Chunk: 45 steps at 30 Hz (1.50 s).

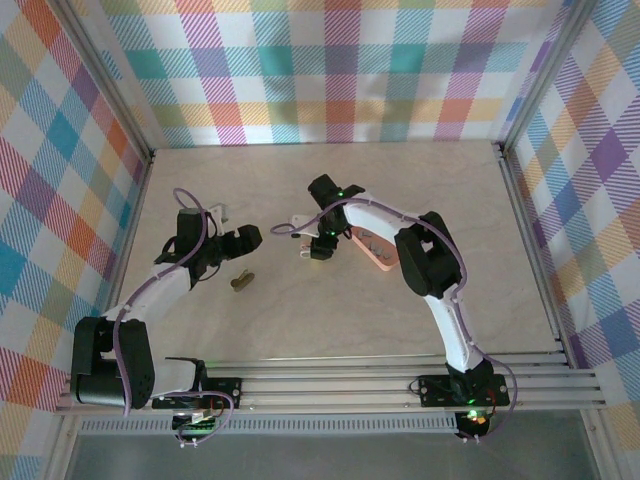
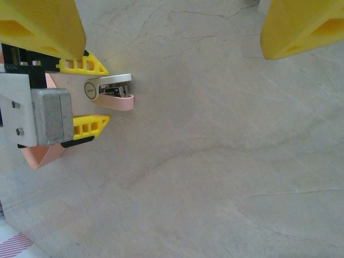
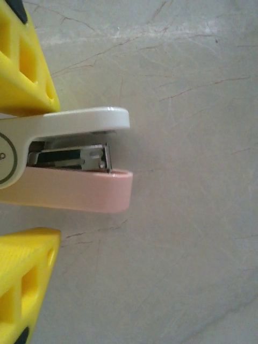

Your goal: Load the staples into the stapler

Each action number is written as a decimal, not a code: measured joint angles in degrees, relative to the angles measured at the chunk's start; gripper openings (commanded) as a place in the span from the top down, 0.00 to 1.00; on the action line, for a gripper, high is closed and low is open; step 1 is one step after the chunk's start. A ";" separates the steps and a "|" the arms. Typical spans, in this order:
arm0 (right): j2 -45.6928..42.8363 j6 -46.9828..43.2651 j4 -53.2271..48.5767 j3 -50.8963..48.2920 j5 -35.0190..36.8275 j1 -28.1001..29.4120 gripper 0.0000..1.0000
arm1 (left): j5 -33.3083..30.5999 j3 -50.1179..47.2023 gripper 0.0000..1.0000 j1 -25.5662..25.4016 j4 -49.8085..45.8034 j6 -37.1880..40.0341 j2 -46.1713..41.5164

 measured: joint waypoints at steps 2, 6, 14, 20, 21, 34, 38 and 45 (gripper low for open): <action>0.00 -0.13 0.39 -0.20 -0.07 0.00 0.59 | 0.22 0.00 0.16 0.00 0.26 0.00 0.00; -1.62 -0.44 3.56 -3.61 -0.87 0.00 0.69 | 1.70 0.00 0.16 0.00 0.39 -0.02 0.00; -16.59 2.75 15.17 -24.50 -0.22 0.28 0.71 | 8.68 0.00 0.19 -0.96 3.67 -0.79 1.14; -37.22 8.35 30.38 -44.46 2.16 2.51 0.71 | 14.29 -1.70 0.23 -5.68 8.87 -3.08 0.66; -39.93 9.07 32.74 -47.10 2.89 3.10 0.71 | 15.06 -2.23 0.23 -6.51 9.62 -3.52 0.35; -58.71 15.28 48.89 -66.23 9.11 8.52 0.71 | 19.23 -7.17 0.38 -19.30 18.10 -6.29 -6.19; -59.98 16.00 51.28 -66.82 9.29 8.90 0.72 | 19.23 -7.19 0.38 -20.79 19.74 -6.69 -5.35; -60.48 16.00 53.51 -66.84 8.83 9.27 0.72 | 19.41 -6.64 0.42 -24.24 21.24 -7.02 -1.97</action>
